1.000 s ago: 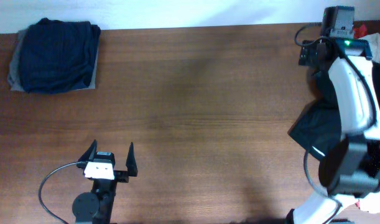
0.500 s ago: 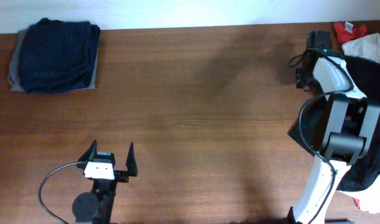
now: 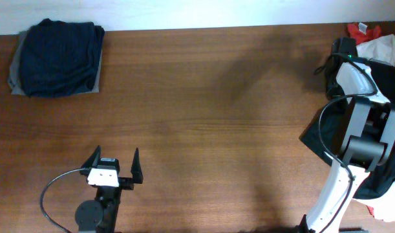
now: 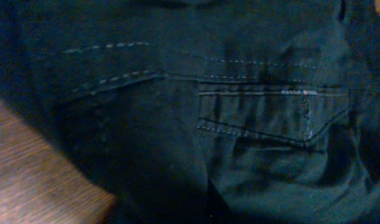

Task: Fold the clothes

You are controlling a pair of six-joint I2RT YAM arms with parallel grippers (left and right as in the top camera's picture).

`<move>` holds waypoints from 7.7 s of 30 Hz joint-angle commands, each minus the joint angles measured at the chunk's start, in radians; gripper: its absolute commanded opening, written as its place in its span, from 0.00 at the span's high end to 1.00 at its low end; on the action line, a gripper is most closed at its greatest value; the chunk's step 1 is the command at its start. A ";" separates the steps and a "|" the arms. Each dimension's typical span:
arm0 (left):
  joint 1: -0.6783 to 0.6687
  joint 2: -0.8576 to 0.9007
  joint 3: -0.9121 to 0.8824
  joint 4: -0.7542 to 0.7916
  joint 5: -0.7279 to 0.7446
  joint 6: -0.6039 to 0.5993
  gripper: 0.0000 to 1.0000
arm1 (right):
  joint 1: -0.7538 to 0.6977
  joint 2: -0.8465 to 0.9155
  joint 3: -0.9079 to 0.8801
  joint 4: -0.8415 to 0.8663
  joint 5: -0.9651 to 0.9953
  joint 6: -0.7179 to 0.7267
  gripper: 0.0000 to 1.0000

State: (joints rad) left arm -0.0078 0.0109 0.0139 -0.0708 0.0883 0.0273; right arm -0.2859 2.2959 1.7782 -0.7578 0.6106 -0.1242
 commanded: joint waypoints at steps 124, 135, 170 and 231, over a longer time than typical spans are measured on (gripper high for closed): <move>0.005 -0.005 -0.005 -0.002 -0.007 0.016 0.00 | 0.711 -0.556 -0.903 0.048 -0.607 0.700 0.96; 0.005 -0.005 -0.005 -0.002 -0.007 0.016 0.01 | 0.474 -0.601 -0.645 -0.335 -0.335 0.624 0.96; 0.005 -0.005 -0.005 -0.002 -0.007 0.016 0.01 | 0.872 -0.628 -0.787 -0.302 -0.789 0.631 0.07; 0.005 -0.005 -0.005 -0.002 -0.007 0.016 0.00 | 0.438 -1.380 -0.863 -0.536 -0.607 0.776 0.96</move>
State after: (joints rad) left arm -0.0078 0.0109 0.0139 -0.0708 0.0883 0.0273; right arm 0.2462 0.9718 0.8768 -1.2640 0.0357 0.7391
